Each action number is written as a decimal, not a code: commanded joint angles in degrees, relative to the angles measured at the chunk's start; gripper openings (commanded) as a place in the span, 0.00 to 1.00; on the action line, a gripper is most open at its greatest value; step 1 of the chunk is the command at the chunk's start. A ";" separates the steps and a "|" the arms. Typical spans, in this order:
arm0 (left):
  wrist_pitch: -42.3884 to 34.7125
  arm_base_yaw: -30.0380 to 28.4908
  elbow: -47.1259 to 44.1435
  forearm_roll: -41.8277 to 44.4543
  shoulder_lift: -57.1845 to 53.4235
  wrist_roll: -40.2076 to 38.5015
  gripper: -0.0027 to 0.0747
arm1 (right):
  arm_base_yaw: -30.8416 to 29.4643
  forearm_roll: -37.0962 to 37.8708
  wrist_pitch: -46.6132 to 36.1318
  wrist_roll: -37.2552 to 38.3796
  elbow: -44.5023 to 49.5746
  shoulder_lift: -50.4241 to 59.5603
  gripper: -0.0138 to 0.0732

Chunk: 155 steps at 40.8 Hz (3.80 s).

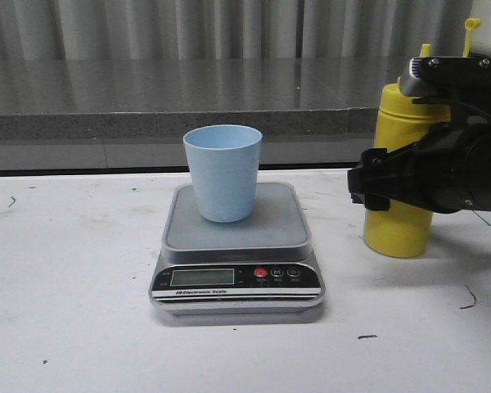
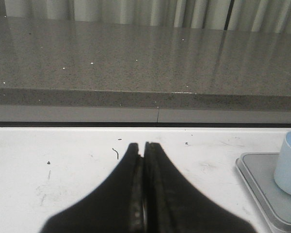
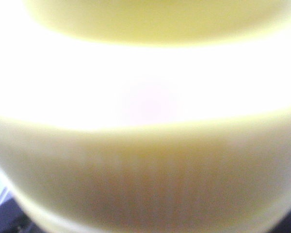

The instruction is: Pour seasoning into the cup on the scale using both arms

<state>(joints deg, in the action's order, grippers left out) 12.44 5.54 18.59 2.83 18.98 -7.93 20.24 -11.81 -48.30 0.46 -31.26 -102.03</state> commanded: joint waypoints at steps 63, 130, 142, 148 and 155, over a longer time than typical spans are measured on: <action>-5.16 -0.01 1.51 -0.33 0.43 -0.57 0.01 | 0.06 0.36 -11.57 0.02 -1.09 -4.13 0.50; -5.16 -0.01 1.51 -0.33 0.43 -0.57 0.01 | 0.12 -10.42 1.77 -95.47 -28.06 1.88 0.39; -5.16 -0.01 1.51 -0.33 0.43 -0.57 0.01 | 0.12 6.40 1.95 -95.47 -28.01 1.88 0.39; -5.16 -0.01 1.51 -0.33 0.43 -0.57 0.01 | 0.12 7.16 1.95 -95.73 -28.01 1.88 0.39; -5.16 -0.01 1.51 -0.33 0.43 -0.57 0.01 | 0.17 5.94 1.90 -95.46 -28.01 1.88 0.39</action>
<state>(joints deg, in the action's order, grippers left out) 12.44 5.54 18.59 2.83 18.98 -8.01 20.45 -5.71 -39.21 -94.68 -57.13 -103.19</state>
